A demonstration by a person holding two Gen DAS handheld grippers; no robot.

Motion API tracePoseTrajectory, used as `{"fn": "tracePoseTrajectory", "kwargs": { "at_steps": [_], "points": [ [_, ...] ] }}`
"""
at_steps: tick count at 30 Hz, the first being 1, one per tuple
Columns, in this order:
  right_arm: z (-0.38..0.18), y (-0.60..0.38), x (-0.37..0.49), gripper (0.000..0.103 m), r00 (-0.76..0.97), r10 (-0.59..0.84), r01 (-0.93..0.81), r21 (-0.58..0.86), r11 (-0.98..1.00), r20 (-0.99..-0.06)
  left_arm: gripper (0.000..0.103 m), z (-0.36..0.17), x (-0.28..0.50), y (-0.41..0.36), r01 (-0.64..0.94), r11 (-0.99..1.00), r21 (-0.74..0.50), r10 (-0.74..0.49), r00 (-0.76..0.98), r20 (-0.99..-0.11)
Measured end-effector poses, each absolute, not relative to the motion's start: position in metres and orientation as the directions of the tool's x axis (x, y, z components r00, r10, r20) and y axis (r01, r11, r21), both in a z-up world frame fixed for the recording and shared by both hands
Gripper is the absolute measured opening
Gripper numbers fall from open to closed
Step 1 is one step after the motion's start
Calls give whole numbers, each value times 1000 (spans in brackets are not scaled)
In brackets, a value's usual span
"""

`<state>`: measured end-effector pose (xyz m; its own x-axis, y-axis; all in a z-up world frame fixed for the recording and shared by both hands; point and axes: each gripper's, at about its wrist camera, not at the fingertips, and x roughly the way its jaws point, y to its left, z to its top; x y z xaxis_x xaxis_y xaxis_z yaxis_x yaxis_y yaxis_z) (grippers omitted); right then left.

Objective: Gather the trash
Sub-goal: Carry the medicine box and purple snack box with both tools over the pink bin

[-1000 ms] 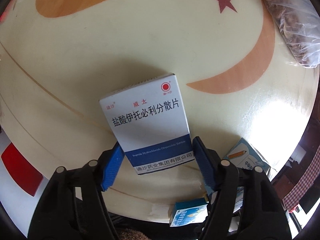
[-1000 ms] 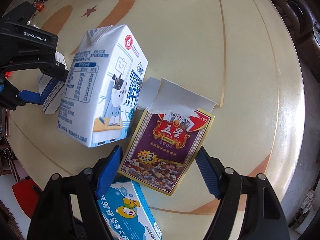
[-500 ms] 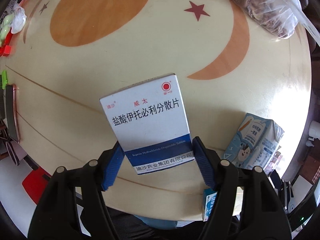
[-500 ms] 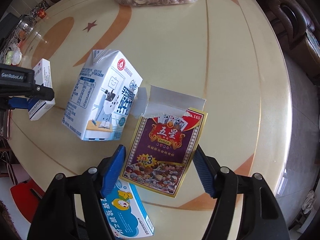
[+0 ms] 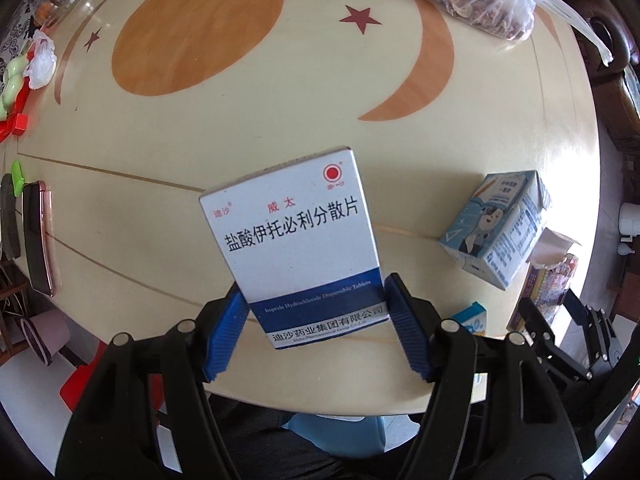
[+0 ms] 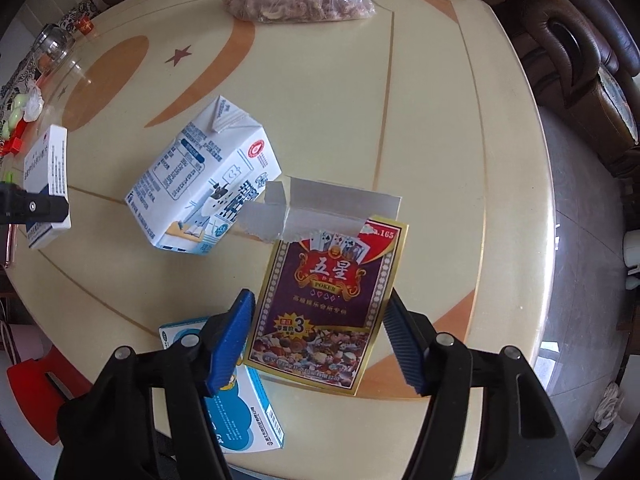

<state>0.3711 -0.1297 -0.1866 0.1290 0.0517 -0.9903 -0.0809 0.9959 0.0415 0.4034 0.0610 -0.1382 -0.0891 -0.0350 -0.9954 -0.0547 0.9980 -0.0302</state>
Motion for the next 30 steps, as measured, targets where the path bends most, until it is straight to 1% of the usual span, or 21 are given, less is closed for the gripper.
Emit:
{"fn": "tracePoseTrajectory", "kwargs": {
  "at_steps": [4,11,17,22,25,30],
  "points": [
    [-164,-146,368,63,165,57,-75,45,996,-985,67,-131,387,40,7,999,-33,-32,-62,-998],
    [-126,-165,351,63,231,85,-54,74,996,-969,67,-79,353,19,126,991,-37,-40,22,-999],
    [-83,-180,319,63,293,119,-61,106,992,-949,67,-53,311,16,196,979,-48,-66,87,-994],
    [-53,-184,280,63,356,110,-76,89,993,-928,67,-36,277,17,246,968,-41,-76,132,-988],
    [-42,-182,258,63,381,110,-88,82,993,-918,67,-24,252,14,280,959,-36,-84,163,-983],
    [-28,-178,217,63,407,131,-118,90,989,-904,67,-23,213,7,335,942,-33,-102,193,-976]
  ]
}}
